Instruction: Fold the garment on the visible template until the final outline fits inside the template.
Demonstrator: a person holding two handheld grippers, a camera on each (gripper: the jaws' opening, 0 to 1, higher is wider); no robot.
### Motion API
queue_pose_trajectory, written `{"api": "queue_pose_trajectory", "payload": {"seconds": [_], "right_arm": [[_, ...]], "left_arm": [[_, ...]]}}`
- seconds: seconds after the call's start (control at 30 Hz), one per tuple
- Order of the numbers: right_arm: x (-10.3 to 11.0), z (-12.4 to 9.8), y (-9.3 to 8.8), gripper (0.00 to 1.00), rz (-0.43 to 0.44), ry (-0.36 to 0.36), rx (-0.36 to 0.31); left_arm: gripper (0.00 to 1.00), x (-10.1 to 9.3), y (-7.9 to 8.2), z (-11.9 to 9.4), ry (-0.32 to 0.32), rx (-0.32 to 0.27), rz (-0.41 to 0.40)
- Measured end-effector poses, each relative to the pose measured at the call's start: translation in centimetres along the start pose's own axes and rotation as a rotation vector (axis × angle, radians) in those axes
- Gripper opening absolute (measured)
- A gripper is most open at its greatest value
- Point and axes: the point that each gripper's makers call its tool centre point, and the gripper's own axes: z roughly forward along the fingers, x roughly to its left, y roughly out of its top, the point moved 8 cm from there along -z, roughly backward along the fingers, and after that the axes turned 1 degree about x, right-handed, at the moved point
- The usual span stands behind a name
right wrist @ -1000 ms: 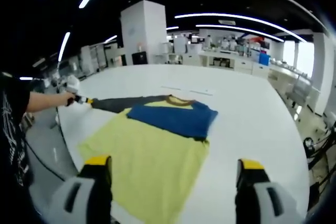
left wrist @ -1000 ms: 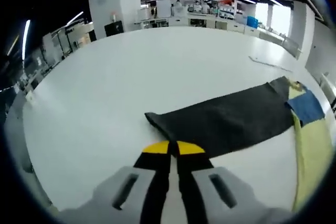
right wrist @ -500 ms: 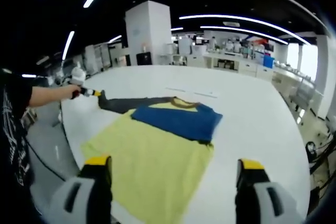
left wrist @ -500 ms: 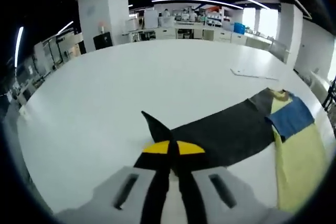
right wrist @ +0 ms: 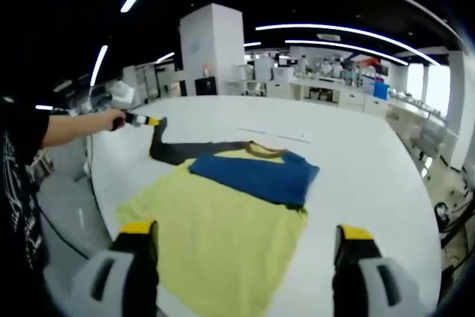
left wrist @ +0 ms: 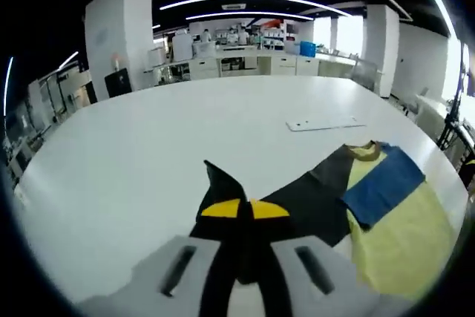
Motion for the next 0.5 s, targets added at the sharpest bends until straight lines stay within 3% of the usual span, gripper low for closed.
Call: {"api": "queue_pose_trajectory", "payload": {"seconds": [0.2, 0.5], "right_arm": [[0.5, 0.2, 0.6, 1.00, -0.002, 0.004, -0.019], [0.7, 0.1, 0.4, 1.00, -0.035, 0.018, 0.012]], "left_arm": [[0.00, -2.0, 2.5, 1.6, -0.059, -0.035, 0.026], [0.00, -7.0, 4.4, 2.7, -0.120, -0.053, 0.046]]}}
